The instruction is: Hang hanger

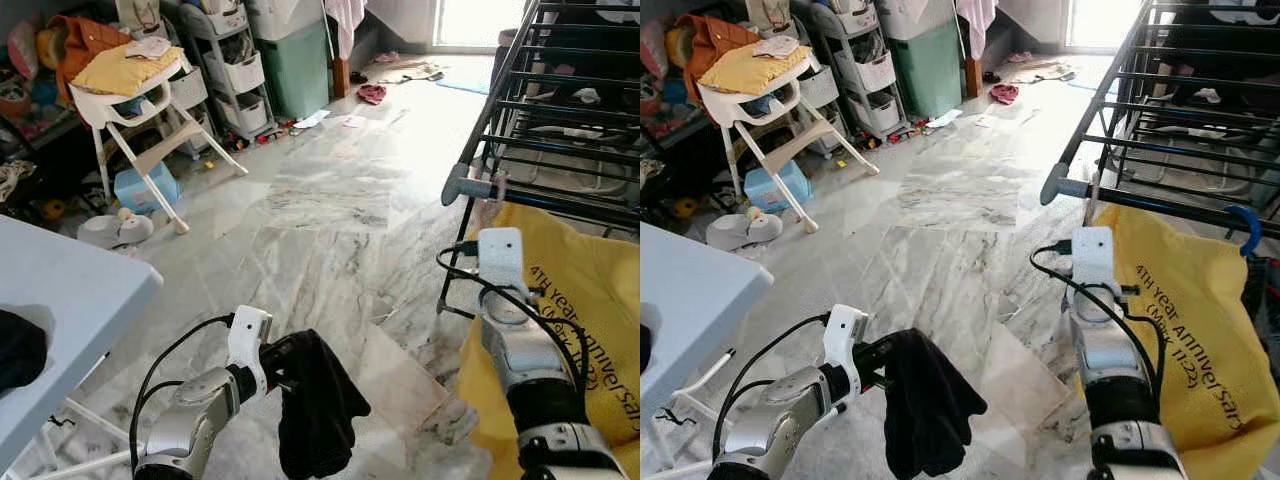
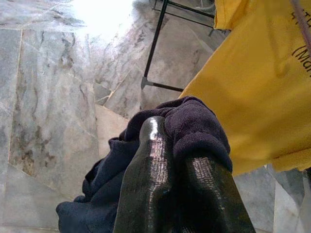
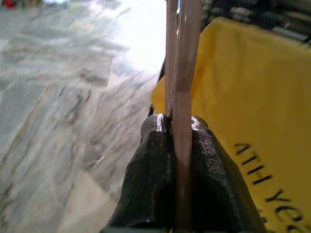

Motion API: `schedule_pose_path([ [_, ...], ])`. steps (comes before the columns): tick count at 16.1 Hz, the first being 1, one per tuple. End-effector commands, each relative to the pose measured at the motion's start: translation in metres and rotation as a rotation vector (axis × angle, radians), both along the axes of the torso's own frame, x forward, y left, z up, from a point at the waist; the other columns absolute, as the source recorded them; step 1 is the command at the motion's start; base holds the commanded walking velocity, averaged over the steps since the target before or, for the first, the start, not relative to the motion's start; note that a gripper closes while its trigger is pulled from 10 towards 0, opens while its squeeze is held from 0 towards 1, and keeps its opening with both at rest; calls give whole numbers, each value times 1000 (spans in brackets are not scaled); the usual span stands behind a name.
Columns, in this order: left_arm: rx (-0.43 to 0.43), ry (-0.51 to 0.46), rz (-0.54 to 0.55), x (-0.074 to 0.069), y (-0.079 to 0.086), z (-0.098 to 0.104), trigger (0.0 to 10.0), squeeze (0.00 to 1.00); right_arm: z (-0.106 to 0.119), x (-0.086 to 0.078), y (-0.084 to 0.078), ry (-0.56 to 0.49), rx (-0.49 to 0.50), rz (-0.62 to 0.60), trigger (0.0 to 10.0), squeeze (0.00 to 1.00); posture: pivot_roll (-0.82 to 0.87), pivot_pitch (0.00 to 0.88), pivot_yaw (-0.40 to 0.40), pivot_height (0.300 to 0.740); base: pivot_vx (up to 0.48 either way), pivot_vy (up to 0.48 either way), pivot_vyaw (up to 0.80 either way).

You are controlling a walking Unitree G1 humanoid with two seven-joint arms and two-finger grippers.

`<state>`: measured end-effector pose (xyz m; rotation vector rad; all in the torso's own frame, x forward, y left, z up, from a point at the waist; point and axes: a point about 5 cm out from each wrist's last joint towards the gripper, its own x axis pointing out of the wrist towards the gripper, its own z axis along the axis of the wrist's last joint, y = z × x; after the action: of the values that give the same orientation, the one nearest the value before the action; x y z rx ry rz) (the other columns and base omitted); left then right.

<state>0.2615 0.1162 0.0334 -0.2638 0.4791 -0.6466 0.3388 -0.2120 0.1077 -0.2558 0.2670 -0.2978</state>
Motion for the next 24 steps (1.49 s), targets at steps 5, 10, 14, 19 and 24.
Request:
schedule_pose_path([
  [5, 17, -23, -2, 4, 5, 3, 10000, 0, 6, -15, 4, -133, -9, -35, 0, 0, -163, 0, 180, 740, 0, 0, 0],
  [10, 26, -26, 0, 6, 3, 2, 10000, 0, -12, -47, 12, -132, -35, 7, 10000, 0, -177, 0, 175, 740, 0, 0, 0],
  [14, -17, -17, 10, 6, -7, 4, 10000, 0, -26, -65, 12, -81, -40, 38, 10000, 0, -189, 0, 164, 740, 0, 0, 0],
  [19, -9, -66, 99, 13, -6, 12, 10000, 0, -50, -84, 6, 5, -57, 119, 10000, 0, -182, 0, 151, 740, 0, 0, 0],
  [24, 63, -155, 239, 12, 9, 16, 10000, 0, -62, -87, 30, 43, 27, 274, 10000, 0, -172, 0, 127, 740, 0, 0, 0],
])
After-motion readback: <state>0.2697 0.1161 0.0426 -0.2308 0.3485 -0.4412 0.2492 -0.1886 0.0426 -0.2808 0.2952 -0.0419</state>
